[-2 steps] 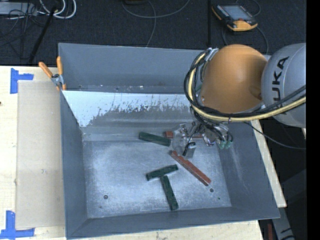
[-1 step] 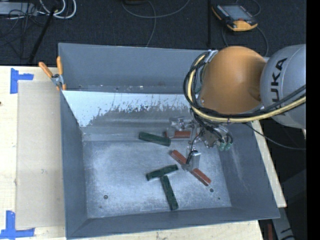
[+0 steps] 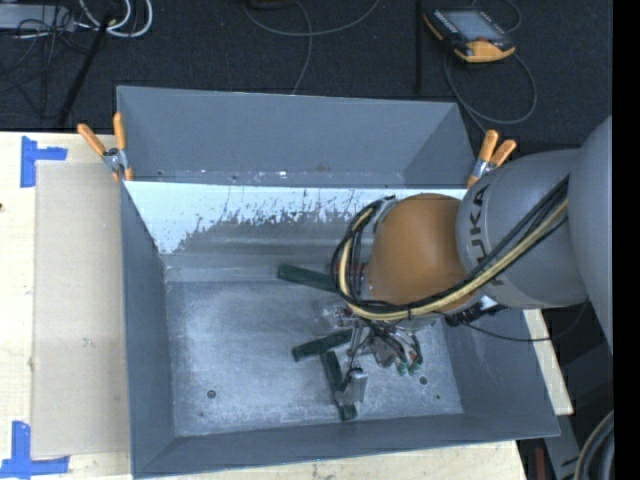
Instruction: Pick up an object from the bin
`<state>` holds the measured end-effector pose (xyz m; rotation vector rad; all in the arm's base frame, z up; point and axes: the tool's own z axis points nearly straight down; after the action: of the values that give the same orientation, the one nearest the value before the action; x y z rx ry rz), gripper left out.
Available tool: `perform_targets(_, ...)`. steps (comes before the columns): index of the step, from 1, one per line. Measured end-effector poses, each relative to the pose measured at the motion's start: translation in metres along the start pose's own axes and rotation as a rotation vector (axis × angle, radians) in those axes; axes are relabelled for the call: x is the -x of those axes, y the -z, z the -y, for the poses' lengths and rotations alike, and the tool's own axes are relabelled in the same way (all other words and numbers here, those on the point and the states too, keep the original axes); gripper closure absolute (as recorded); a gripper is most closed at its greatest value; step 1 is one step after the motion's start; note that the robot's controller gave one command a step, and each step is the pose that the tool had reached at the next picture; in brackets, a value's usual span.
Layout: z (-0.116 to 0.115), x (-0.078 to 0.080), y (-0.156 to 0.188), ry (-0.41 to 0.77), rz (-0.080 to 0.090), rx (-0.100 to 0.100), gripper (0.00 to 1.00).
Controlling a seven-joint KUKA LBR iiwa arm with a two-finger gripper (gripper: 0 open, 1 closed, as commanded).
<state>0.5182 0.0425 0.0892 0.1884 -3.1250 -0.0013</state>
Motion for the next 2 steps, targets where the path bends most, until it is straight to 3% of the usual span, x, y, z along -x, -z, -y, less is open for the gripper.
perform_targets(1, 0.0078, 0.0508, -0.0192, 0.083, 0.011, -0.002, 0.0)
perform_targets(2, 0.0078, 0.0512, -0.0155, 0.08, 0.012, -0.001, 1.0)
